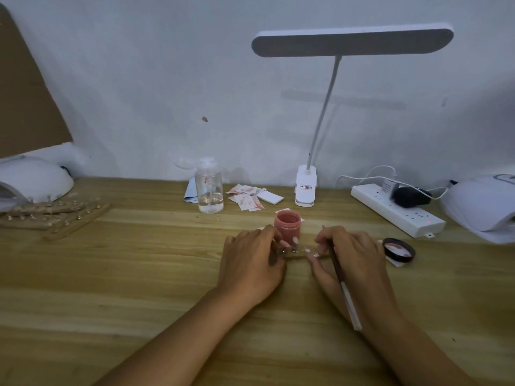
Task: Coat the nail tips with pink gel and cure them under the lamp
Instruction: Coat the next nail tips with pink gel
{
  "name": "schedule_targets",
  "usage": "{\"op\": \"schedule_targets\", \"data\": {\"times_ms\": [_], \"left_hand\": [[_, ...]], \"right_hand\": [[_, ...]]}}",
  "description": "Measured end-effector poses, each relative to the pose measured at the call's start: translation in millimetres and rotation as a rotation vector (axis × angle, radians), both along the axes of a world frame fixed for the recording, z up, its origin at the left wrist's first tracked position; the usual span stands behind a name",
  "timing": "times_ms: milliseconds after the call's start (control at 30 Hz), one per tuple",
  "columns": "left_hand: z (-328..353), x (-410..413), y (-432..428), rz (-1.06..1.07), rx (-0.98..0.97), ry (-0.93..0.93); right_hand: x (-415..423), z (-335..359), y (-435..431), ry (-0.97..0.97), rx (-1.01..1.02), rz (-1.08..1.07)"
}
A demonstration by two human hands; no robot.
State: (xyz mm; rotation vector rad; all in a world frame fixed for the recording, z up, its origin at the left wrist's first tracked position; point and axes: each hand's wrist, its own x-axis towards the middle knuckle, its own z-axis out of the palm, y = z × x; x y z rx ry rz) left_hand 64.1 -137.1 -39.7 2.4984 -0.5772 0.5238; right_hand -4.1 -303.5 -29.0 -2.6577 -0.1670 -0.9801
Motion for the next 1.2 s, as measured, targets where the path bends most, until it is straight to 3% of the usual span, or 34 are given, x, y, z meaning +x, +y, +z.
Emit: {"op": "schedule_targets", "data": {"times_ms": [267,433,533,700,900,1033,1200], "left_hand": [[2,-7,3,-0.086,-0.107,-0.121],[3,-15,0,-0.363,-0.101,-0.028],[2,-11,1,-0.366,-0.215,0.074],[3,-9,6,-0.363,-0.213,0.137],[-1,8,27,-0.206,-0.264,0.24],[-2,15,33,-0.151,-0.306,0.293],[-4,19,30,-0.107,-0.288,0.31]], "right_hand": [[-3,2,7,0.018,0.125,-0.019],[-6,3,11,0.047,0.17,0.007],[-7,4,15,0.034,0.187,0.042],[-10,5,17,0.078,0.149,0.102],[-9,18,15,0.033,0.52,0.113],[-2,34,10,0.158,0.748,0.143],[25,62,5,0.284,0.828,0.153]]}}
